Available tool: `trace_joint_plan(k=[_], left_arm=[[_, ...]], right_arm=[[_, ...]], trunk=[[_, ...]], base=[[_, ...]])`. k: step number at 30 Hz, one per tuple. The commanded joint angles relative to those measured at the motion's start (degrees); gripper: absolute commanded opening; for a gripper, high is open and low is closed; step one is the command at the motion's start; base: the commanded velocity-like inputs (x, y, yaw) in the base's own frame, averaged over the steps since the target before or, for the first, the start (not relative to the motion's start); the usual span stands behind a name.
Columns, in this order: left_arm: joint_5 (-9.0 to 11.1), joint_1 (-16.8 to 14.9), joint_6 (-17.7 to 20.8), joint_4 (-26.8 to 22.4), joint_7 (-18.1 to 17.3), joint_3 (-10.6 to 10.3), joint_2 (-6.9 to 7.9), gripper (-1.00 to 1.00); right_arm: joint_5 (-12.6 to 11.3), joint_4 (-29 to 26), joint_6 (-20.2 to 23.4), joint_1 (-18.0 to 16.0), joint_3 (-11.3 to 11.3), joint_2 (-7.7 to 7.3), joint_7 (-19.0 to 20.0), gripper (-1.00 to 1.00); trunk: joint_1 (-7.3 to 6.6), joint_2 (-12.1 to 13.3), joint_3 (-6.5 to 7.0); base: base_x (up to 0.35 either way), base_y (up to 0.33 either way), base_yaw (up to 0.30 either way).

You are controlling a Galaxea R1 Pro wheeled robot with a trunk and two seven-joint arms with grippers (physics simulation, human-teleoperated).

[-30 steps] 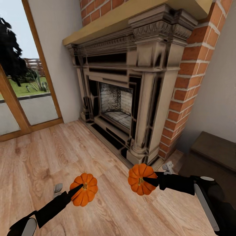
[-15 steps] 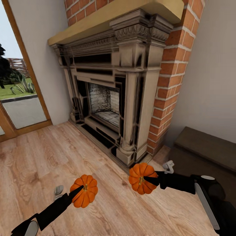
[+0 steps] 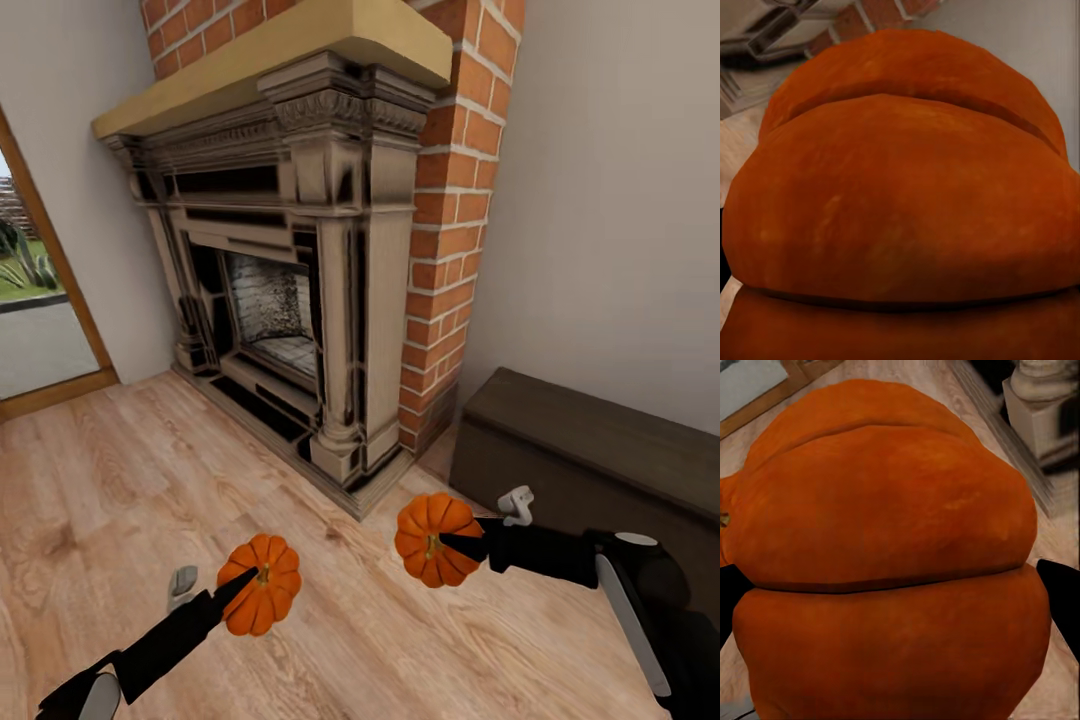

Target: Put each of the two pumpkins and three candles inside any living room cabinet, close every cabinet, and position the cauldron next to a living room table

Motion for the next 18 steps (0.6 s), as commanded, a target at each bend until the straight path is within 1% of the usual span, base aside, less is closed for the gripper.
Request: trace_joint_plan(k=[1,6,9,10,11,12,13,14,15,16,18], left_arm=[[0.7,-0.1,0.5,-0.1,-0.1,-0.6,-0.21,-1.0],[1.1,-0.2,0.5,0.0,-0.1,-0.9,-0.7,-1.0],[1.1,-0.3,0.7,0.0,0.6,-0.9,-0.83,-1.0],[1.1,-0.4,0.7,0.0,0.9,-1.0,-0.89,-1.0],[1.1,-0.4,0.8,-0.1,1.3,-1.0,-0.98,-1.0],[1.2,-0.4,0.8,-0.1,1.3,-1.0,-0.99,-1.0],[1.1,-0.4,0.8,-0.2,1.4,-1.1,-1.02,-1.0],[0.9,-0.4,0.7,-0.3,1.5,-1.2,-1.08,-1.0],[0.6,-0.4,0.7,-0.5,1.6,-2.0,-1.12,-1.0],[0.6,-0.4,0.7,-0.6,1.6,-2.3,-1.15,-1.0],[0.5,-0.4,0.6,-0.6,2.0,-2.4,-1.17,-1.0]], right_arm=[[-0.6,0.0,0.4,-0.2,-0.2,0.1,-0.4,-1.0],[-0.6,0.0,-0.8,-0.1,-1.6,-0.06,-1.4,-1.0],[-0.6,0.0,-0.5,-0.5,-1.9,-0.13,-1.4,-1.0],[-0.6,0.0,-0.3,-0.8,-2.0,-0.24,-1.3,-1.0],[-0.6,0.0,-0.1,-1.1,-2.4,-0.85,-1.3,-1.0],[-0.6,0.0,-0.1,-1.2,-2.5,-1.0,-1.3,-1.0],[-0.6,0.0,-0.1,-1.5,-3.4,-1.24,-1.3,-1.0],[-0.6,0.0,-0.1,-1.7,-3.6,-1.33,-1.3,-1.0],[-0.6,0.0,0.0,-2.0,-3.9,-1.53,-1.3,-1.0],[-0.6,0.0,0.0,-2.2,-4.1,-1.63,-1.3,-1.0],[-0.6,0.0,-0.1,-2.4,-4.5,-2.25,-1.3,-1.0]], trunk=[[-0.04,0.0,-0.04],[-0.04,0.0,-0.04],[-0.04,0.0,-0.09],[-0.04,0.0,-0.1],[-0.04,0.0,-0.1],[-0.04,0.0,-0.1],[-0.04,0.0,-0.1],[-0.04,0.0,-0.1],[-0.04,0.0,-0.1],[-0.04,0.0,-0.1],[-0.04,0.0,-0.1]], base=[[-0.132,-0.09,-0.3],[-0.041,-0.028,-0.3],[-0.004,-0.003,-0.3],[-0.002,-0.001,-0.3],[0.0,0.0,-0.3],[0.0,0.0,-0.3],[0.0,-0.194,-0.3],[0.0,-0.225,-0.3],[0.0,-0.309,-0.3],[0.0,-0.329,-0.3],[0.0,-0.338,-0.3]])
